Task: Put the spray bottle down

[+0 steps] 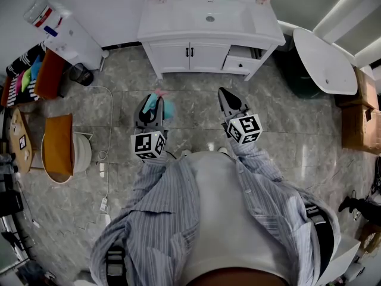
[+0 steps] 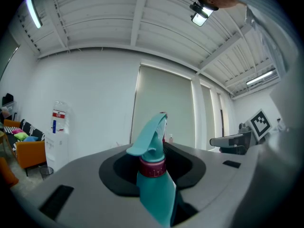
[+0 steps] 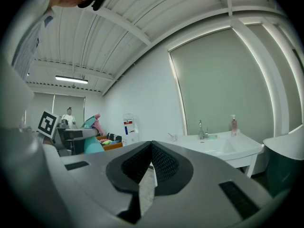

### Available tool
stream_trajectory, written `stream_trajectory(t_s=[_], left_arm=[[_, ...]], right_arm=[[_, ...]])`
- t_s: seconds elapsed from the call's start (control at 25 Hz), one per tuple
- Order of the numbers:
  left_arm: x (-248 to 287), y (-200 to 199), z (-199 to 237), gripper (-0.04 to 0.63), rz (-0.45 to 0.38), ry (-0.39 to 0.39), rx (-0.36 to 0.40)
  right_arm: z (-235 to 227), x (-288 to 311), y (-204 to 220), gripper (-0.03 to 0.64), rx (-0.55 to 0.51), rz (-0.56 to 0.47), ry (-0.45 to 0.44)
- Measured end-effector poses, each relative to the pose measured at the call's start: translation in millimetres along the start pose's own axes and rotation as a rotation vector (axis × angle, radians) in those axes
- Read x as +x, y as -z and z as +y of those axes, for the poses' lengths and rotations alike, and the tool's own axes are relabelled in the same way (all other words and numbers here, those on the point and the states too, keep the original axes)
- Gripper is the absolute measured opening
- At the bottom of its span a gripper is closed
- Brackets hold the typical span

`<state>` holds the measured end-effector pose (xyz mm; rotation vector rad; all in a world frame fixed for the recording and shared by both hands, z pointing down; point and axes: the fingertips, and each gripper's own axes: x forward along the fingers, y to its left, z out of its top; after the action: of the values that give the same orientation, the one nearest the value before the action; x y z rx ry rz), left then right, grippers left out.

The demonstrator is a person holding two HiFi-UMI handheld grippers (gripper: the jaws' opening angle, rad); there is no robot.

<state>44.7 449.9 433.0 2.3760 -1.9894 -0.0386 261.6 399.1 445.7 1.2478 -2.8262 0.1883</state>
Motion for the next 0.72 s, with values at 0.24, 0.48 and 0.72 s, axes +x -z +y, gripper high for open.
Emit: stream_trajectory(t_s=[0.24,0.48,0.72], left_arm=[[-2,2,28,0.134,-0.002,0.012,-0.008],[-2,4,58,0.133,-0.004,0.027,-0.016],[10,8,75,0.133,-0.001,0.031,-0.029]], right_arm=[[19,18,1,0.015,-0.007,0.005,0.016],[40,36,2,0.015,-0.010,0.004,0.033],[40,54,2,0.015,-0.013,0.014,0.042]])
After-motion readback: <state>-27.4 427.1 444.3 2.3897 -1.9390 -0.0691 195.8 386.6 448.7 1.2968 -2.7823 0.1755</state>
